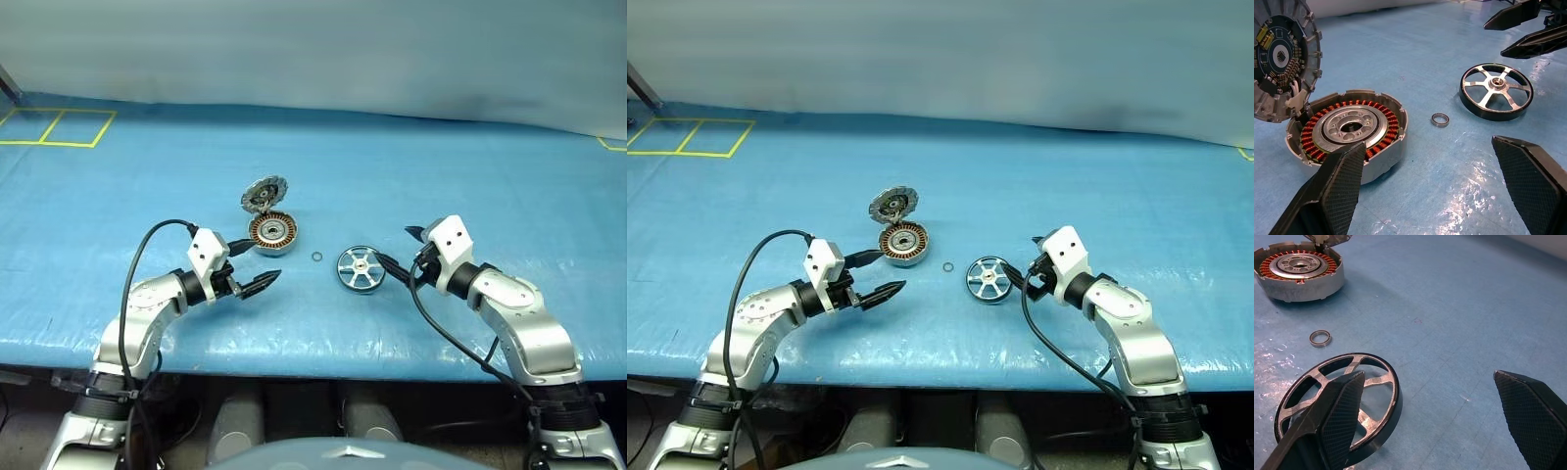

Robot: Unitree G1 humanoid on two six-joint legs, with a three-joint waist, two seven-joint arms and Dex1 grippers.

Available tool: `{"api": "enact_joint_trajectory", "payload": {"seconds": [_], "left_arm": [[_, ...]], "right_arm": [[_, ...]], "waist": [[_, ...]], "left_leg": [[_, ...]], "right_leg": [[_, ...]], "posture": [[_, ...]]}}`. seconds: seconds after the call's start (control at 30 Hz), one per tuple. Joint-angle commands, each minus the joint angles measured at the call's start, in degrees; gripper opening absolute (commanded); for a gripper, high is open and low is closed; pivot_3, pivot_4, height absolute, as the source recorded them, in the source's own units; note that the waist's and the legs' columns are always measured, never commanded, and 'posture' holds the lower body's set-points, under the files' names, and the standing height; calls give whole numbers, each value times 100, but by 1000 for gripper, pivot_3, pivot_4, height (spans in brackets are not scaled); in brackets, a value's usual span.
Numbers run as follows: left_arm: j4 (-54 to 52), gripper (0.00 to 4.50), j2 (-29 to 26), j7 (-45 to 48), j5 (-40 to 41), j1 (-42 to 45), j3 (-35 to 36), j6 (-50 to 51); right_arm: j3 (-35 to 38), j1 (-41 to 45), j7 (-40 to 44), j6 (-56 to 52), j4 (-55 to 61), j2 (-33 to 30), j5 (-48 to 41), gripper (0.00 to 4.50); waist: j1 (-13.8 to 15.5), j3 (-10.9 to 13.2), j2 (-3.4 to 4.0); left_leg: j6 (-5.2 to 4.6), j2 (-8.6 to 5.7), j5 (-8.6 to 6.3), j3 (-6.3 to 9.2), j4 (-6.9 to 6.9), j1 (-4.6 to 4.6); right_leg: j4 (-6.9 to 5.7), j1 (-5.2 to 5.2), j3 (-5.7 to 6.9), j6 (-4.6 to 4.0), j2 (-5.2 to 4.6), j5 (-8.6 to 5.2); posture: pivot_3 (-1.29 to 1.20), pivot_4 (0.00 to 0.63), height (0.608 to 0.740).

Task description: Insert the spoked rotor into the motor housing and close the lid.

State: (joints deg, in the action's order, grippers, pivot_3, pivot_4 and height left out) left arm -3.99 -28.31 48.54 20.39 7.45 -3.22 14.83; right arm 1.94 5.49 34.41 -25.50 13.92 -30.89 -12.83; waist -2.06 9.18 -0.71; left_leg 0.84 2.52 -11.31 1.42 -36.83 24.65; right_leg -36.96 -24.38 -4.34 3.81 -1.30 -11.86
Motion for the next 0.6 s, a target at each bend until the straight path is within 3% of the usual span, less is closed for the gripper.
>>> {"api": "enact_joint_trajectory", "payload": {"seconds": [0.03,0.6], "left_arm": [[-120,4500,24,-61,18,123,158,-124],[-20,4500,133,-171,37,157,238,-248]], "right_arm": [[65,63,-31,122,72,15,-5,4482],[57,132,251,144,94,14,-191,4482]], "waist": [[-1,0,0],[0,0,0]], "left_leg": [[0,0,0,0,0,0],[0,0,0,1,-3,-1]], "right_leg": [[0,0,0,0,0,0],[-2,3,0,1,1,1]], "posture": [[0,150,740],[0,150,740]]}}
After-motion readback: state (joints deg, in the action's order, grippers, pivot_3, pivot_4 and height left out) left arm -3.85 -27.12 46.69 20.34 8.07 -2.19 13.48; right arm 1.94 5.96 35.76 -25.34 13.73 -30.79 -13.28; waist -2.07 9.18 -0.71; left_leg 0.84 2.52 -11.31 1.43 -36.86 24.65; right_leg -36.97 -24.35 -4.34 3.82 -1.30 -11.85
